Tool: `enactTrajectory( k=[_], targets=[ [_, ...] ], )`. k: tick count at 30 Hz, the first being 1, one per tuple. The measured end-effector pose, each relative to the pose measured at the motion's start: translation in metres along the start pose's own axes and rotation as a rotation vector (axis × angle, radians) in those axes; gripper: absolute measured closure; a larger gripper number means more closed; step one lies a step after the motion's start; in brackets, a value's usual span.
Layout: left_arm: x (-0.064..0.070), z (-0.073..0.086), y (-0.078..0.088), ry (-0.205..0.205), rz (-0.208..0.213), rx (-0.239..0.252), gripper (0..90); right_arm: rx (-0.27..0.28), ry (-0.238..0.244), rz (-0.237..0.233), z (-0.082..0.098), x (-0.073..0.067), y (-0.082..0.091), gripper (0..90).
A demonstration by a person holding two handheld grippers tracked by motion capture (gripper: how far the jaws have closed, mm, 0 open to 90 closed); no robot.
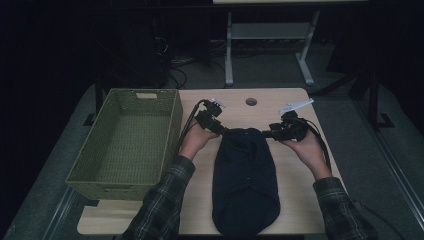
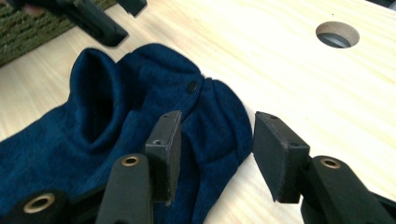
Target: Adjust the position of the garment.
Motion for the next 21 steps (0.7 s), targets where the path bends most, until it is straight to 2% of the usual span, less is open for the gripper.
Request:
enactTrajectory(
  k=[2, 6, 11, 13, 17, 21],
  targets=[
    [-0.001, -0.001, -0.006, 0.003, 0.001, -0.011, 39.8, -0.005, -0.009, 0.005, -0.003, 0.002, -0.002, 50.5],
    [-0.003, 0.0, -0.015, -0.01, -0.023, -0.042, 39.7, -0.001, -0.016, 0.005, -0.005, 0.003, -0.006, 50.4],
    [-0.01, 0.004, -0.028, 0.01, -0.043, -0.084, 39.8, -0.013, -0.014, 0.013, -0.006, 0.005, -0.012, 49.0],
    [-0.012, 0.005, -0.03, 0.0, -0.052, -0.102, 40.3, -0.012, -0.02, 0.019, -0.007, 0.007, -0.015, 48.8],
    [-0.014, 0.008, -0.038, -0.002, -0.054, -0.128, 42.1, -0.02, -0.035, 0.027, -0.007, 0.013, -0.024, 48.0],
    [-0.015, 0.01, -0.043, -0.011, -0.036, -0.126, 44.6, -0.042, -0.063, 0.026, -0.004, 0.021, -0.037, 48.1]
  ],
)
Point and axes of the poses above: each handheld gripper's, and its own axes: y roughly backward along the jaws, z roughly out of its underside, x roughly to its right, the point moved 3 cm from there along -y, roughly forward along the jaws, and after that the axes turned 9 degrees about -x, right-handed, at the moved point
